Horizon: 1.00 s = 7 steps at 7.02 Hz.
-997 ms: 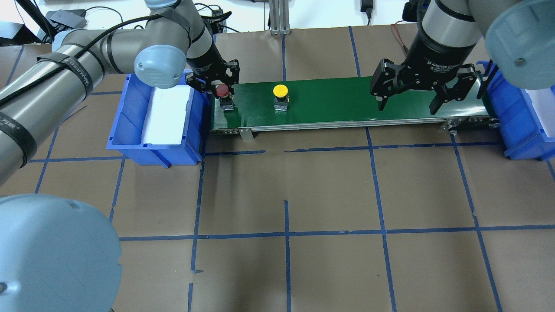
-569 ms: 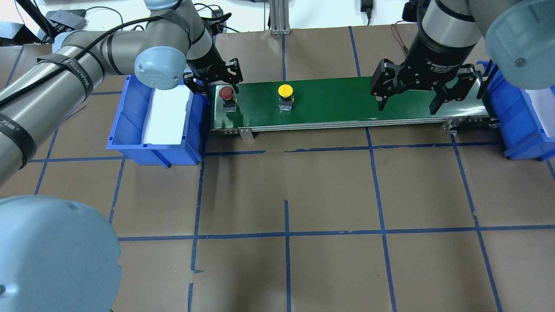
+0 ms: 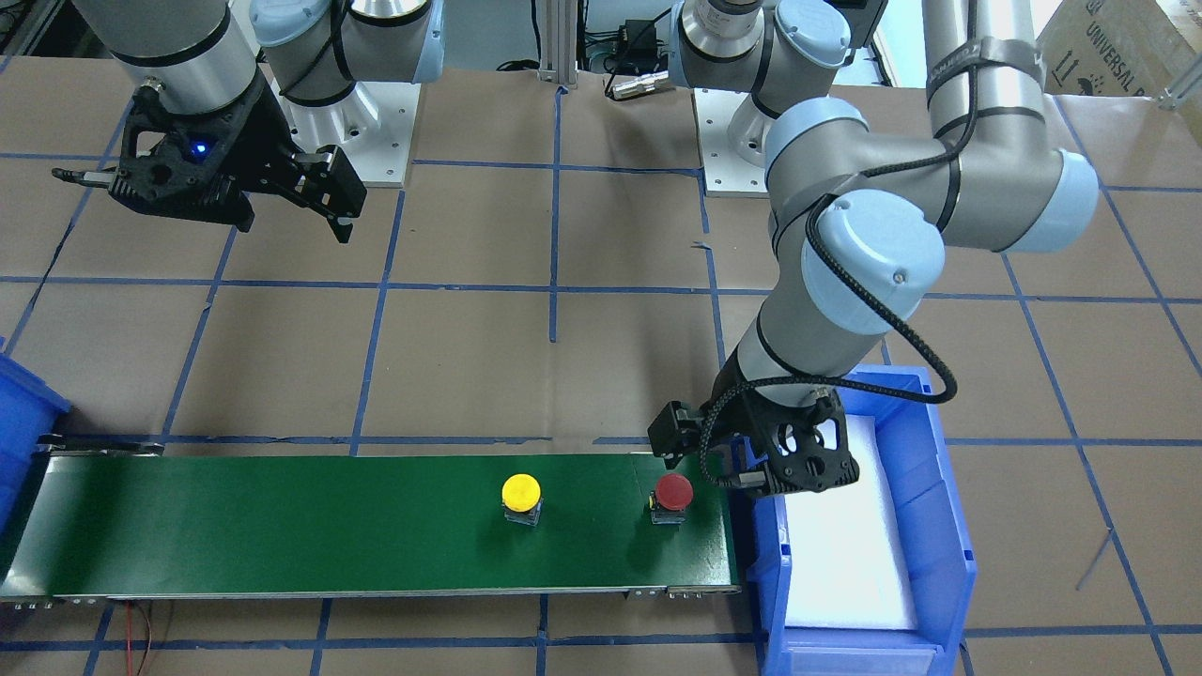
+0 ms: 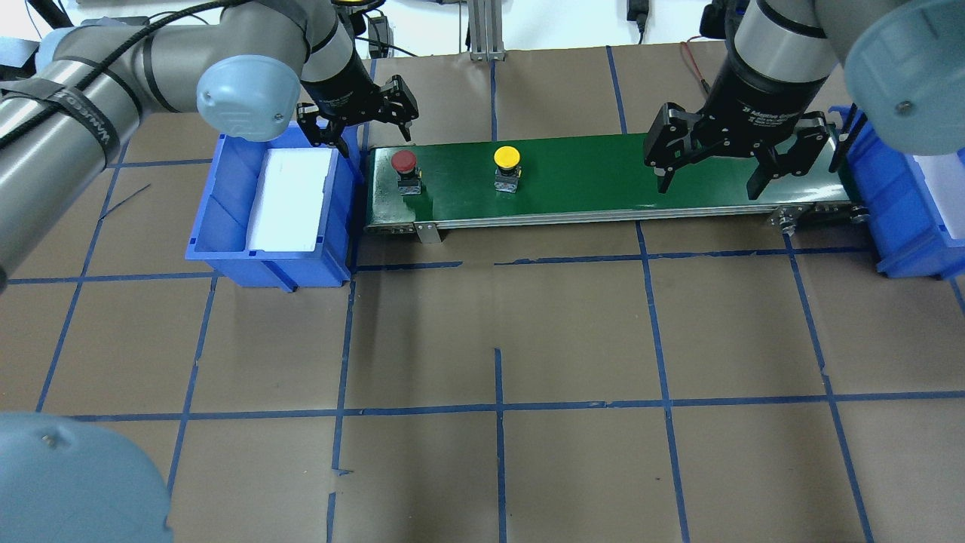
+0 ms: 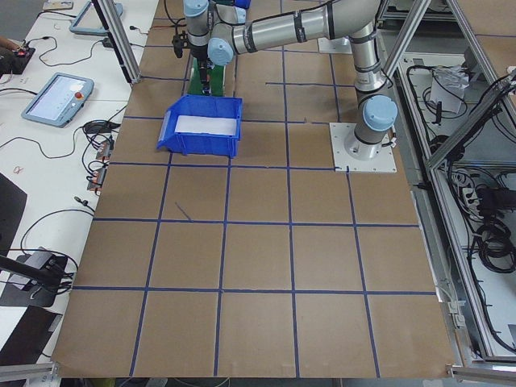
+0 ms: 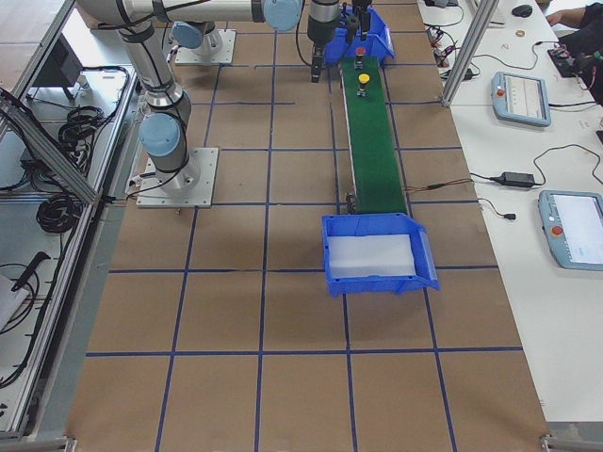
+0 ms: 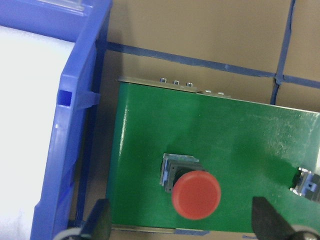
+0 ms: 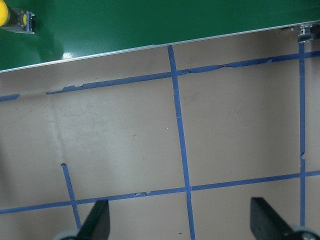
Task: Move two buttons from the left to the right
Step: 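Open the left gripper to release the red button and lift away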
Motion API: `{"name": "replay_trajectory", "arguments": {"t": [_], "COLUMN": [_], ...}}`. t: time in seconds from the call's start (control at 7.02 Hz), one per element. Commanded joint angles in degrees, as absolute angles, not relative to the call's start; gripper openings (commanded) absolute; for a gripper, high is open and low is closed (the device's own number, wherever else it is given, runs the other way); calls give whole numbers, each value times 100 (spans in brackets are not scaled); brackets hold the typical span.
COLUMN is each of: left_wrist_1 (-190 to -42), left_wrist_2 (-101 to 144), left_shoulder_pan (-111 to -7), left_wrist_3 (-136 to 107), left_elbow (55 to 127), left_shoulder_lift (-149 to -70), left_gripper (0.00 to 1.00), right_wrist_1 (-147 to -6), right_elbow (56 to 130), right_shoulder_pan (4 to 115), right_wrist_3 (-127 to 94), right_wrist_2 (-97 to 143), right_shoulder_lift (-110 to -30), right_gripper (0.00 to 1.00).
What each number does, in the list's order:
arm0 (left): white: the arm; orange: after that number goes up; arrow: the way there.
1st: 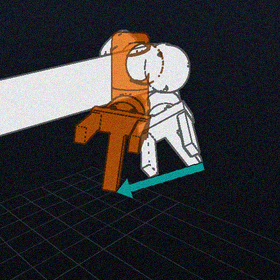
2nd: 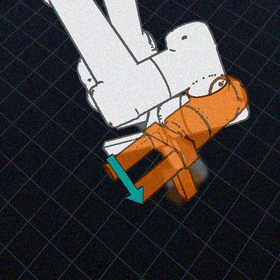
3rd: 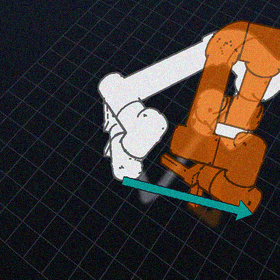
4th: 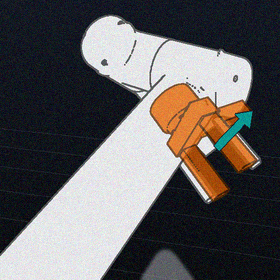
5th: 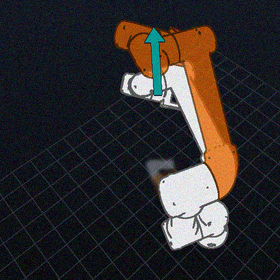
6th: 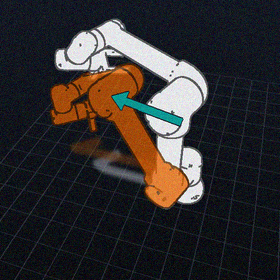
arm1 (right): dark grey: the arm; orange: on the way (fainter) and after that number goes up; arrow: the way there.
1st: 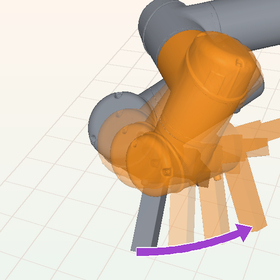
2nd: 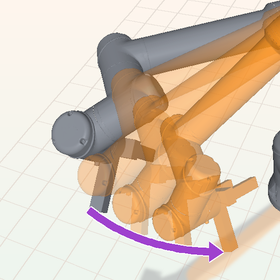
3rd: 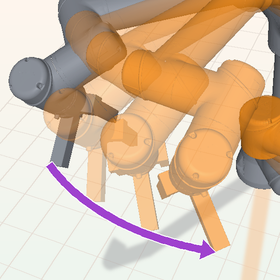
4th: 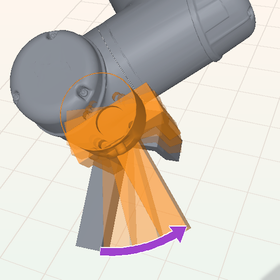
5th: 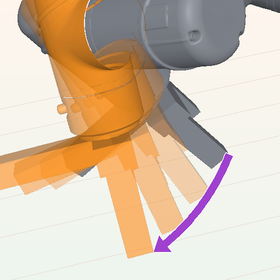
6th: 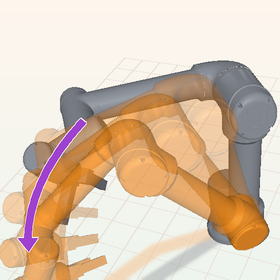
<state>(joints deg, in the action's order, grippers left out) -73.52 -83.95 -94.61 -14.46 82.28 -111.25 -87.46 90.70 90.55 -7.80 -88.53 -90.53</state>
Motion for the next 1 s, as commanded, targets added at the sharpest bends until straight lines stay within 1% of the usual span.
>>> {"name": "replay_trajectory", "arguments": {"t": [0.0,0.28,0.57,0.85], "left_wrist_1": [-8495,-8700,-9296,-9273], "left_wrist_2": [-8856,-9096,-9105,-9070], "left_shoulder_pan": [-9457,-9492,-9492,-9422], "left_wrist_3": [-1389,-1668,-1741,-1557], "left_elbow": [8279,8296,8279,8297], "left_shoulder_lift": [-10252,-9854,-9547,-9589], "left_gripper": [100,100,100,100], "right_wrist_1": [-8745,-8745,-8754,-8754], "right_elbow": [9070,9105,9105,9105], "right_shoulder_pan": [9035,9026,9035,9026], "right_wrist_3": [-773,-669,-668,-668], "right_wrist_2": [-8859,-8859,-8859,-8859], "right_shoulder_lift": [-9053,-9061,-9053,-9053], "right_gripper": [100,100,100,100]}}
